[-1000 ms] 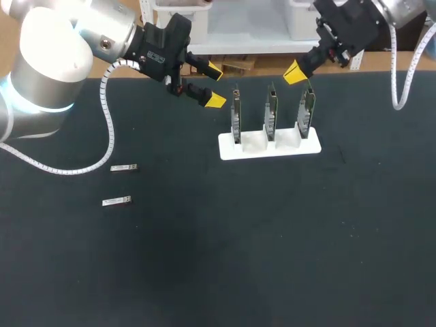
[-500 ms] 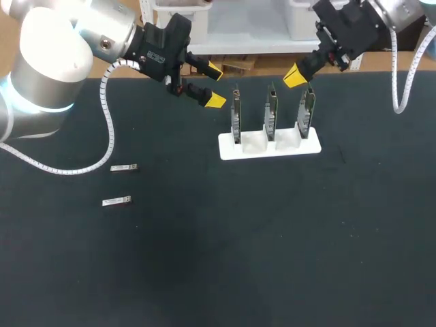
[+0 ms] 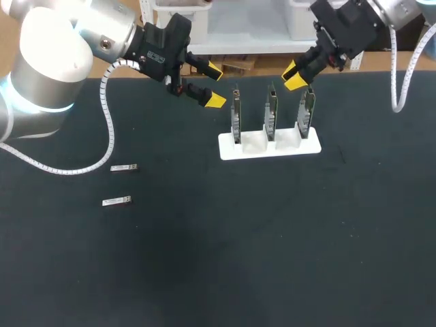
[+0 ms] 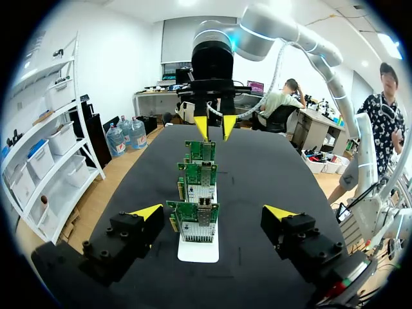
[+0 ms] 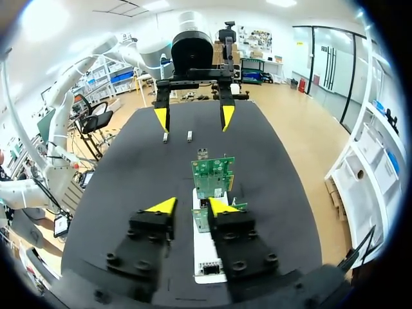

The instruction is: Pick up the optical module with the left hand, and insert it into the network port with the right hand.

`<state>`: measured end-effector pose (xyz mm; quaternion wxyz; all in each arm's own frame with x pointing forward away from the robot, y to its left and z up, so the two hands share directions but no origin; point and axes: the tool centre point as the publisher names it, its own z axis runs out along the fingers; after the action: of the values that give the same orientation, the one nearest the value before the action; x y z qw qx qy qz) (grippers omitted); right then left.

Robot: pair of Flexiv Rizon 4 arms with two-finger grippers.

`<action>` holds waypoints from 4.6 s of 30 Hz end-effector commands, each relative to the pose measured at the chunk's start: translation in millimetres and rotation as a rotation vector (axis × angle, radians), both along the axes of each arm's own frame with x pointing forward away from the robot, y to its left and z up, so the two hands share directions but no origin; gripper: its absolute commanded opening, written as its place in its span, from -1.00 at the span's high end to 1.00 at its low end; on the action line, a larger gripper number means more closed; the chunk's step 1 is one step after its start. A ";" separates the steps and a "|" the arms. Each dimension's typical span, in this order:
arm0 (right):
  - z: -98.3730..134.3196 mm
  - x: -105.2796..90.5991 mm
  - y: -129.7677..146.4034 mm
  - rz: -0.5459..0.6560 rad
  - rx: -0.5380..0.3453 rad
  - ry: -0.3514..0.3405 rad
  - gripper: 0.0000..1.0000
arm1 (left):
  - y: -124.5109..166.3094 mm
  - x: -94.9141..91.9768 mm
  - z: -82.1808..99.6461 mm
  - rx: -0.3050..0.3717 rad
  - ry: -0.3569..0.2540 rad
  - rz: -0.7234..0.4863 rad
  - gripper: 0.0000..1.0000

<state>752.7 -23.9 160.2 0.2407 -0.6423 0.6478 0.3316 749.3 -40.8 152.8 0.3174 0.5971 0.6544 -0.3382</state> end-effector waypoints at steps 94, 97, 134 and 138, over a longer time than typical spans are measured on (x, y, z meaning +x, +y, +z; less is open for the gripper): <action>0.0 -3.2 -0.5 -0.006 0.000 -0.005 -1.00 | 186.8 -130.2 -64.1 1.069 0.148 0.052 -1.00; 0.0 -3.2 -0.5 -0.006 0.000 -0.005 -1.00 | 197.1 -128.3 -66.4 1.091 0.157 0.052 -1.00; 0.0 -3.2 -0.5 -0.006 0.000 -0.005 -1.00 | 213.4 -101.4 -71.2 1.061 -0.020 0.031 -1.00; 0.0 -3.2 -0.5 -0.006 0.000 -0.005 -1.00 | 213.5 -101.7 -74.4 1.054 -0.052 0.026 -1.00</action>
<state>751.7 -24.2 160.0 0.2416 -0.6420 0.6480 0.3309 653.5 170.2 80.5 -0.0212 0.6749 0.7359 0.0498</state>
